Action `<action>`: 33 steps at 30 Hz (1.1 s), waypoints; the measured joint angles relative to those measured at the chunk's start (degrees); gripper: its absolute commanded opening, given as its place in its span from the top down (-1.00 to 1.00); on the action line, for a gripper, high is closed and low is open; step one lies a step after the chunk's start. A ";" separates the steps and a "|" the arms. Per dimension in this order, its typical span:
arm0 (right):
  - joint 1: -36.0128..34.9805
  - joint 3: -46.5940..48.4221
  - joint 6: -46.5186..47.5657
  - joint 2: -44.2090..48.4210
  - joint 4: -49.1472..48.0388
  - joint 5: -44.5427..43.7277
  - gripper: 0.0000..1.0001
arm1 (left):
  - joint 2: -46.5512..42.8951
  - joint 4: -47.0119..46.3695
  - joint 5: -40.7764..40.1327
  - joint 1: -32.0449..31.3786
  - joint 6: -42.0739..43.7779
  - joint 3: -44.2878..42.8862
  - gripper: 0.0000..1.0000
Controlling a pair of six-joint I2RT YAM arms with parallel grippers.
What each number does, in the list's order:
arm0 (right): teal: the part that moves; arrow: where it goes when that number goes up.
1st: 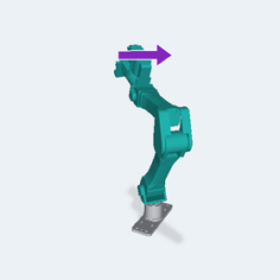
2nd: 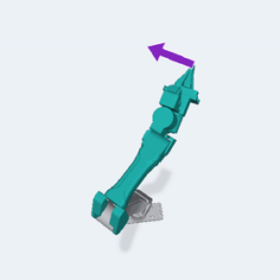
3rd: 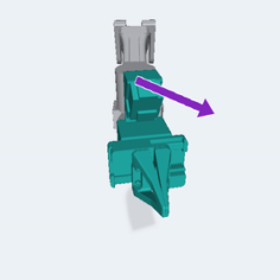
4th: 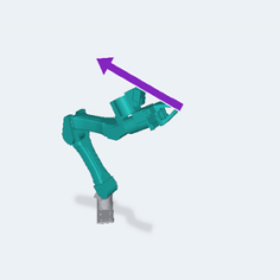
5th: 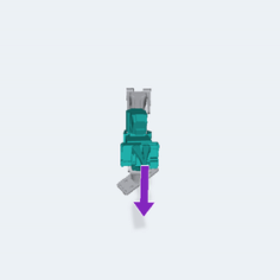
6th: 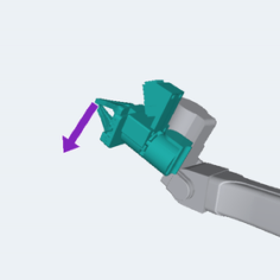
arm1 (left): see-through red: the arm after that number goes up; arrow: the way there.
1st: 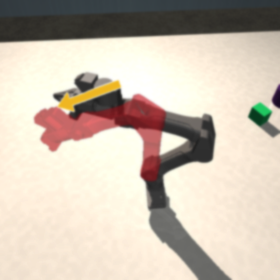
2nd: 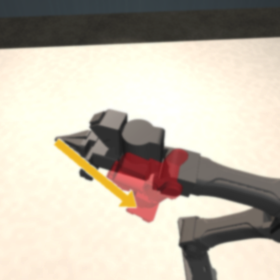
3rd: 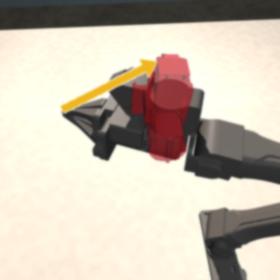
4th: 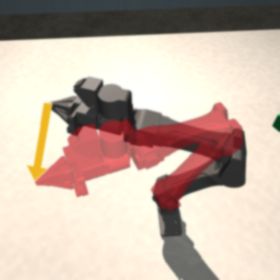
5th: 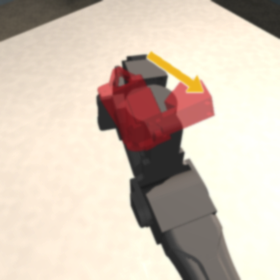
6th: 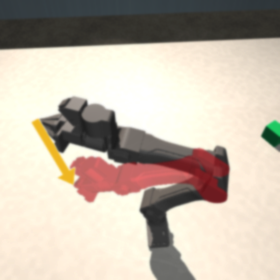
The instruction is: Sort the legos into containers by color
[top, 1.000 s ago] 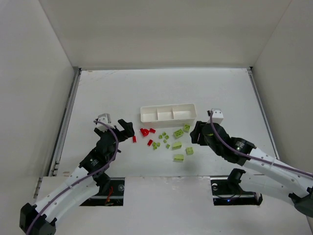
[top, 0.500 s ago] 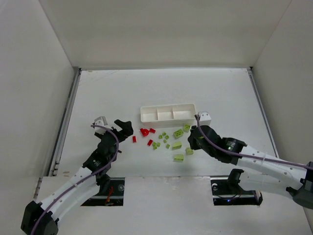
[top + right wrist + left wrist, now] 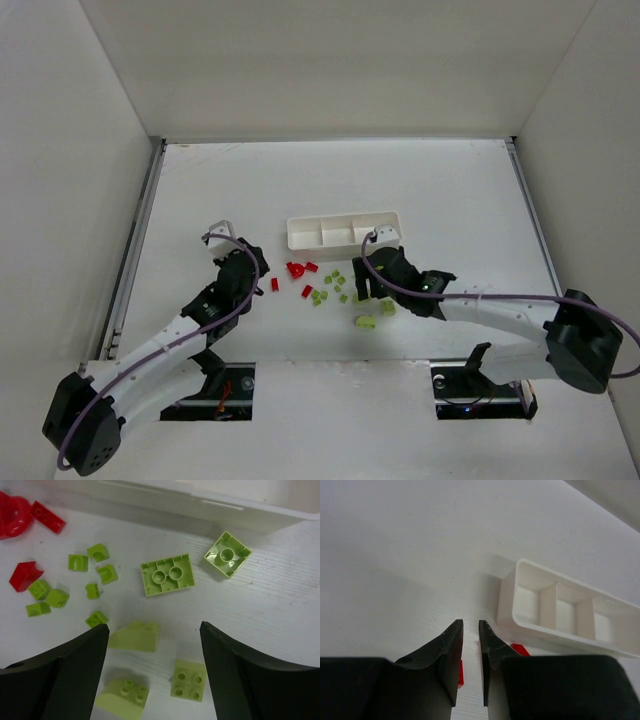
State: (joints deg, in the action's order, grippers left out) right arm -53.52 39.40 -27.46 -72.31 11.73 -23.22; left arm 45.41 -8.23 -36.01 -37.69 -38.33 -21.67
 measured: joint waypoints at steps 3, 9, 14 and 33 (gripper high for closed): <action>2.89 0.02 1.44 -5.92 -3.37 1.68 -0.80 | 0.94 0.92 -0.15 0.33 0.48 0.13 0.63; 5.84 2.05 3.52 -13.35 -6.32 3.56 -0.90 | -0.61 -3.93 -0.46 0.31 1.79 4.50 0.32; 6.32 5.18 4.79 -17.70 -8.55 4.28 -0.50 | 0.35 -9.03 -0.24 0.66 4.04 7.32 0.11; 6.08 14.47 5.27 -11.74 -6.34 3.02 0.18 | -0.02 -15.21 4.96 2.19 7.06 9.33 -0.05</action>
State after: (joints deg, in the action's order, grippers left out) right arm -47.44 53.87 -22.20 -84.05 5.39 -20.21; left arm 45.39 -23.44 -31.05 -35.51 -31.27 -12.34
